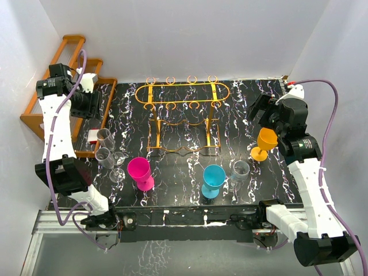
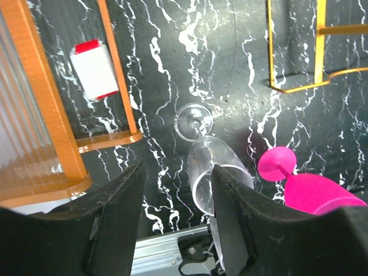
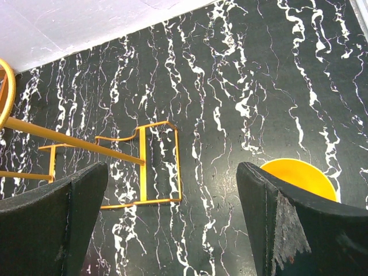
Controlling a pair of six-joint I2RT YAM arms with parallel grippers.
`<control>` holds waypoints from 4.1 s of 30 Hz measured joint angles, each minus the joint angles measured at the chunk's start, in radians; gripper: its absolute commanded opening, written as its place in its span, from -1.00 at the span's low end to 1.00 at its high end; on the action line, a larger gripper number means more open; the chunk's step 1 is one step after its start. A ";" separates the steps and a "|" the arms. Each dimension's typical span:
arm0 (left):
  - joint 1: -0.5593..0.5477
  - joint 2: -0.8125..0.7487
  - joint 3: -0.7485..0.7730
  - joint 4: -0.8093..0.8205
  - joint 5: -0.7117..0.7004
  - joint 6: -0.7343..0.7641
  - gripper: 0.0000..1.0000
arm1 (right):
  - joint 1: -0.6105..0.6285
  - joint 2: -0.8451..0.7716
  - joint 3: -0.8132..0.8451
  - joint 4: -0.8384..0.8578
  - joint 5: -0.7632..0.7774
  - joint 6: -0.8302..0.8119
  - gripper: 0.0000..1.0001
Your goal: Place the wine glass upside down on the wine glass rack
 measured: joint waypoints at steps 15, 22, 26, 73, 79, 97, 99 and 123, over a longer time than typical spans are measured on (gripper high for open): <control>0.000 -0.015 -0.039 -0.089 0.051 0.056 -0.07 | 0.000 0.007 -0.001 0.000 -0.023 0.001 0.96; 0.000 -0.038 -0.103 -0.082 0.034 0.067 -0.08 | 0.000 0.007 -0.001 0.000 -0.023 0.000 0.96; 0.000 -0.051 -0.143 -0.061 0.031 0.067 -0.09 | 0.000 0.006 -0.001 0.000 -0.022 0.000 0.96; -0.066 -0.245 0.107 0.391 -0.011 0.013 -1.00 | 0.000 0.003 0.169 -0.058 0.069 -0.092 0.97; -0.068 -0.636 -0.485 1.142 0.163 -0.205 -1.00 | 0.000 0.020 0.340 0.003 -0.031 -0.101 0.85; -0.073 -0.663 -0.829 2.251 0.226 -0.808 -1.00 | 0.399 0.454 0.402 0.867 -0.550 0.429 0.71; -0.077 -0.661 -0.838 2.264 0.210 -0.870 -1.00 | 0.465 0.491 0.414 0.955 -0.519 0.446 0.63; -0.143 -0.617 -0.873 2.280 0.245 -1.318 -1.00 | 0.726 0.773 0.545 1.401 -0.126 0.523 0.51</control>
